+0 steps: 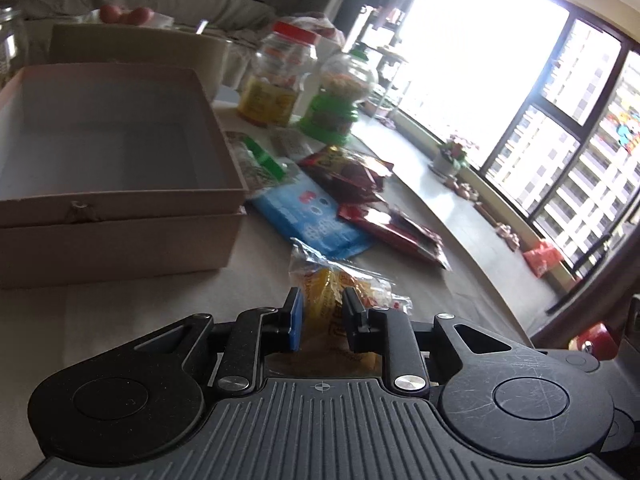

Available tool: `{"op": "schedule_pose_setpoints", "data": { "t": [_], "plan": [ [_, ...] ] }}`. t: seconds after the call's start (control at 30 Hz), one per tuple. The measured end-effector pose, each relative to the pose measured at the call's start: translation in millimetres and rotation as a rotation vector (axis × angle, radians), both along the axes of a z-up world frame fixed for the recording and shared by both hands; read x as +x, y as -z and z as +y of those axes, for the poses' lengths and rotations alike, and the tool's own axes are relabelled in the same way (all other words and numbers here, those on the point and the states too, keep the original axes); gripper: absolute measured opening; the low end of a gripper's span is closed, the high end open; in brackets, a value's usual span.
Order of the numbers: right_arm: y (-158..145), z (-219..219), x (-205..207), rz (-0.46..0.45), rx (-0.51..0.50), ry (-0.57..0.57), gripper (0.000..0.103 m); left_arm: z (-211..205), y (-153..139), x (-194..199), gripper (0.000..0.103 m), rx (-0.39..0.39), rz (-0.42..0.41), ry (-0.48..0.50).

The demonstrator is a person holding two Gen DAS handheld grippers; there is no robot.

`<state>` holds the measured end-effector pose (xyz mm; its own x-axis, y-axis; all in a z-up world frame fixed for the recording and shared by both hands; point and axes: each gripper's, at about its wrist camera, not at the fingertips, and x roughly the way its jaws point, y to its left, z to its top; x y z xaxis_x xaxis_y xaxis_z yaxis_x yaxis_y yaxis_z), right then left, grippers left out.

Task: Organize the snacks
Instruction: 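Reach left tool to yellow bread bag while right tool reaches to yellow stick snack bag, then close left tool on bread bag while right tool closes on stick snack bag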

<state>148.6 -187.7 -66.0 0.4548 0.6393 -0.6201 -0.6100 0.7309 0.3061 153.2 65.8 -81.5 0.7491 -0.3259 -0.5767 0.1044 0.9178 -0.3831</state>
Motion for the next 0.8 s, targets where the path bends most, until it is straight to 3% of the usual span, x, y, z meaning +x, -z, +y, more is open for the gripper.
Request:
{"op": "schedule_pose_setpoints", "data": {
  "t": [0.17, 0.3, 0.37, 0.43, 0.5, 0.6, 0.67, 0.8],
  "plan": [
    [-2.4, -21.3, -19.5, 0.002, 0.001, -0.018, 0.044, -25.3, -11.2, -16.8, 0.028, 0.085, 0.007, 0.079],
    [-4.7, -38.7, -25.8, -0.092, -0.067, 0.109, 0.044, -45.2, -25.4, -31.1, 0.027, 0.267, -0.055, 0.024],
    [-5.5, -44.2, -22.8, -0.152, -0.118, 0.189, 0.045, -52.8, -32.7, -34.9, 0.027, 0.275, -0.08, 0.045],
    [-2.8, -49.9, -16.0, -0.142, -0.121, 0.231, 0.053, -63.3, -35.4, -36.2, 0.027, 0.286, -0.088, 0.077],
    [2.4, -54.4, -10.1, -0.112, -0.109, 0.257, 0.072, -79.3, -30.8, -34.1, 0.027, 0.364, -0.083, 0.097],
    [8.8, -56.9, -6.0, -0.066, -0.091, 0.26, 0.077, -95.8, -16.1, -33.3, 0.03, 0.479, -0.051, 0.127],
    [11.7, -54.2, -7.8, -0.072, -0.101, 0.246, 0.079, -98.2, -12.0, -34.9, 0.032, 0.542, -0.075, 0.129],
    [14.7, -44.9, -14.2, -0.099, -0.151, 0.216, 0.088, -81.6, -11.7, -31.9, 0.033, 0.564, -0.051, 0.055]
  ]
}}
